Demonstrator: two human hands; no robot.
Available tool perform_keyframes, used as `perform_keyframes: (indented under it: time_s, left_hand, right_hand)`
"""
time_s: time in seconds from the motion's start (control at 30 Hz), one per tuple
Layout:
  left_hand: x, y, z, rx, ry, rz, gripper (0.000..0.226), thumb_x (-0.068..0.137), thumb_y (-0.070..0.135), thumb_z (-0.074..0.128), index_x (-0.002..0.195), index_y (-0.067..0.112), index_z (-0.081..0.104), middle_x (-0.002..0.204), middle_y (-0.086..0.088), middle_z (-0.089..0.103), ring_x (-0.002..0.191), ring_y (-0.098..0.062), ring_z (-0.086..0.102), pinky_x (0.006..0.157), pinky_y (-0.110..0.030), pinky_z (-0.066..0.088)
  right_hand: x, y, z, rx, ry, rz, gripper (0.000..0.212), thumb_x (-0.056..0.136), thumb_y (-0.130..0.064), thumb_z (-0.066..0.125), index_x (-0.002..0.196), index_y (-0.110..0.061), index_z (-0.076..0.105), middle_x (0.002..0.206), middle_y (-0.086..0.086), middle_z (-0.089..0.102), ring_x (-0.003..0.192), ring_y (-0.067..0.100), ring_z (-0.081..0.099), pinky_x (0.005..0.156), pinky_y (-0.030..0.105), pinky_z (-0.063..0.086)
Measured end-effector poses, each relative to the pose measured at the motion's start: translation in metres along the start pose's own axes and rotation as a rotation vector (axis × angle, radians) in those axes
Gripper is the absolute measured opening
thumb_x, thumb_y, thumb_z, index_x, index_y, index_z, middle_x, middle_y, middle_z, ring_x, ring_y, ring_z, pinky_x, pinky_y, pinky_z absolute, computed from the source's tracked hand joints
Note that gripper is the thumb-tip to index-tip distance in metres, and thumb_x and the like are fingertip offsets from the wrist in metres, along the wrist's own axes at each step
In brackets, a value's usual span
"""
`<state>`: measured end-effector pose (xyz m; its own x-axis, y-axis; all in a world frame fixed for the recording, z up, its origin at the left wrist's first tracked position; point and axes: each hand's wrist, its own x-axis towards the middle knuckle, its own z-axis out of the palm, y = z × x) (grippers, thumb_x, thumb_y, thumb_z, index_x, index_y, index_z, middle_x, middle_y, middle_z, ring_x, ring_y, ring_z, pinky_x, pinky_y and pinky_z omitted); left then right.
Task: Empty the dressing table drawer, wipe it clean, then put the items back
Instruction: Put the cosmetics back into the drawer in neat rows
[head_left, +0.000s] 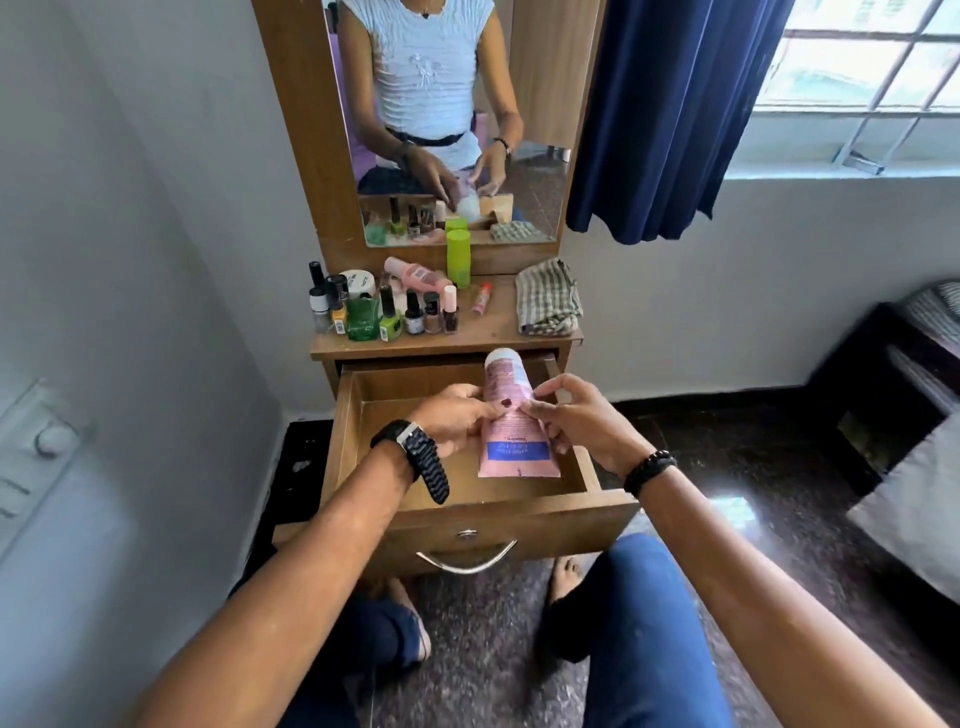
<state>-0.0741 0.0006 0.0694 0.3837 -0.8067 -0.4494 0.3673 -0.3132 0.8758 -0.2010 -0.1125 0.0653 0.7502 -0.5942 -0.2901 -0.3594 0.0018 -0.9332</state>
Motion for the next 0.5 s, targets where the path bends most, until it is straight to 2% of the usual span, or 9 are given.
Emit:
perform_keyframes:
  time_s: [0.13,0.27,0.37,0.5]
  left_hand:
    - [0.014,-0.008,-0.005,0.192,0.006,-0.121,0.033,0.092,0.004,0.051,0.123,-0.005,0.045,0.097,-0.012,0.059,0.082,-0.017,0.060,0.081,-0.038,0.051]
    - [0.035,-0.012,-0.005,0.286,0.034,-0.211,0.018,0.091,0.002,0.049,0.110,0.002,0.049,0.099,-0.016,0.057,0.081,-0.019,0.059,0.078,-0.038,0.056]
    - [0.052,-0.016,-0.004,0.330,0.062,-0.251,0.026,0.090,-0.001,0.048,0.116,-0.001,0.048,0.101,-0.017,0.055,0.084,-0.023,0.058,0.078,-0.041,0.056]
    - [0.072,-0.027,-0.001,0.371,0.080,-0.285,0.034,0.085,-0.003,0.056,0.119,-0.002,0.051,0.113,-0.020,0.064,0.102,-0.030,0.065,0.091,-0.048,0.051]
  right_hand:
    - [0.006,0.012,0.006,-0.071,-0.008,0.035,0.028,0.086,-0.019,0.067,0.106,-0.010,0.050,0.072,0.005,0.062,0.060,0.014,0.060,0.057,0.026,0.053]
    - [0.018,0.022,0.011,-0.201,0.059,0.037,0.029,0.085,-0.019,0.068,0.106,-0.013,0.049,0.091,0.008,0.065,0.070,0.014,0.066,0.058,0.024,0.055]
    - [0.030,0.030,0.013,-0.310,0.112,0.025,0.031,0.083,-0.018,0.070,0.106,-0.012,0.050,0.098,0.010,0.065,0.074,0.019,0.069,0.059,0.026,0.057]
    - [0.046,0.039,0.012,-0.569,0.139,-0.004,0.031,0.081,-0.016,0.071,0.102,-0.015,0.049,0.099,0.010,0.065,0.078,0.023,0.067,0.063,0.030,0.058]
